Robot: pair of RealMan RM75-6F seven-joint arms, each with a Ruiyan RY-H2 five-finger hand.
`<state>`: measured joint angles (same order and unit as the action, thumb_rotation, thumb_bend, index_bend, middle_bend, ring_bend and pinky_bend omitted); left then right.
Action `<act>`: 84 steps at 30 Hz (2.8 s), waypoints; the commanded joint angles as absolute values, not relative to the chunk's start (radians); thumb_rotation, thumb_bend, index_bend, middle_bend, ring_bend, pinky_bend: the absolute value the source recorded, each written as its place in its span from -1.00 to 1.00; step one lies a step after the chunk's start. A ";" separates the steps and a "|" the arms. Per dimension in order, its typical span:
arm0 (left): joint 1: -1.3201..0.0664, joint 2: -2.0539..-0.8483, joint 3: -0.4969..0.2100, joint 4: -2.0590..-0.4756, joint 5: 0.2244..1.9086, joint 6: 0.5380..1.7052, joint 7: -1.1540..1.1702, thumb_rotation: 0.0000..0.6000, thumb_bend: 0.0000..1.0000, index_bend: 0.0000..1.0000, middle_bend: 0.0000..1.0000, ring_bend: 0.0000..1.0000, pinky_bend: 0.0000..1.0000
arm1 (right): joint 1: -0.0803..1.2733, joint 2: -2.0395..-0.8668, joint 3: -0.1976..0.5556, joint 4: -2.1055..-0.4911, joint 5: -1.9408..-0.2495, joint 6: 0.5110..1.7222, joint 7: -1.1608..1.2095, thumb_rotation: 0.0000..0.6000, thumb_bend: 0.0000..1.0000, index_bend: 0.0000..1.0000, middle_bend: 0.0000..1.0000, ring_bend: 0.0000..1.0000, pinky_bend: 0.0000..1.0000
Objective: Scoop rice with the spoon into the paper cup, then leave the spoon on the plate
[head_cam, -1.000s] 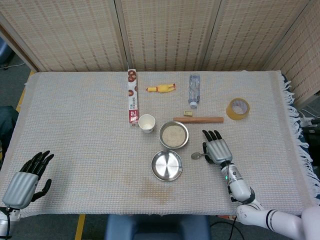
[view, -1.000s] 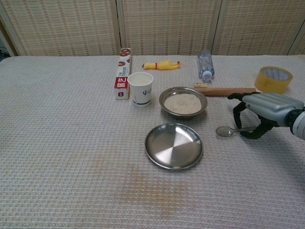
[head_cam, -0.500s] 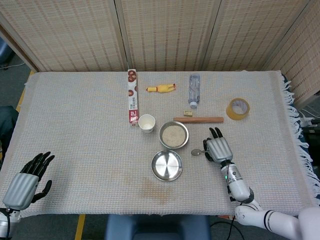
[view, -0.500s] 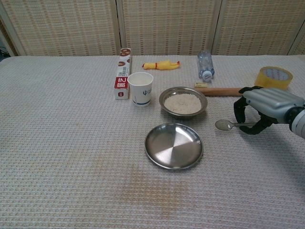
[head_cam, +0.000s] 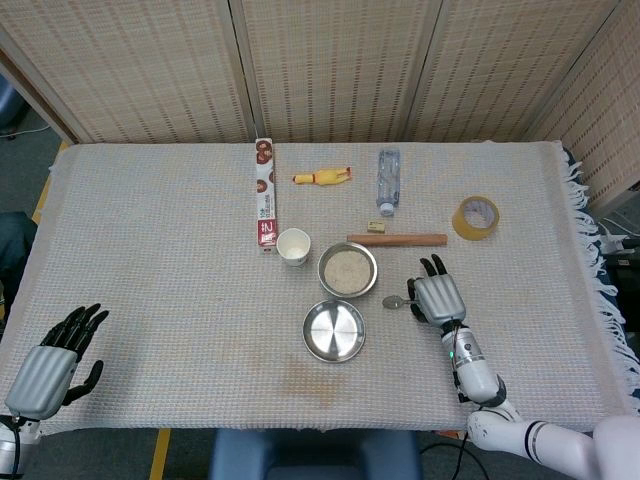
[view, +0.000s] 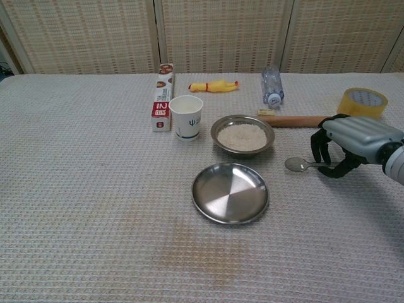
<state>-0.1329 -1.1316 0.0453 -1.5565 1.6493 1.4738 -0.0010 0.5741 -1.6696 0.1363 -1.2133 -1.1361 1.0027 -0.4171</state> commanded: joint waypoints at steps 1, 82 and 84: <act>-0.132 -1.131 0.045 -1.557 1.650 1.475 -0.001 1.00 -0.04 -1.00 -1.00 -1.00 -0.61 | 0.574 -1.666 0.139 -1.217 -1.134 1.004 -0.418 1.00 -0.35 0.85 0.14 -0.85 -0.94; -0.130 -1.112 0.046 -1.570 1.647 1.470 -0.022 1.00 -0.03 -1.00 -1.00 -1.00 -0.61 | 1.019 -1.702 0.214 -1.285 -0.645 0.890 -1.034 1.00 -0.35 0.87 0.16 -0.79 -0.94; -0.129 -1.112 0.046 -1.571 1.647 1.471 -0.023 1.00 -0.04 -1.00 -1.00 -1.00 -0.61 | 1.016 -1.696 0.217 -1.286 -0.632 0.885 -1.007 1.00 -0.35 0.87 0.16 -0.79 -0.94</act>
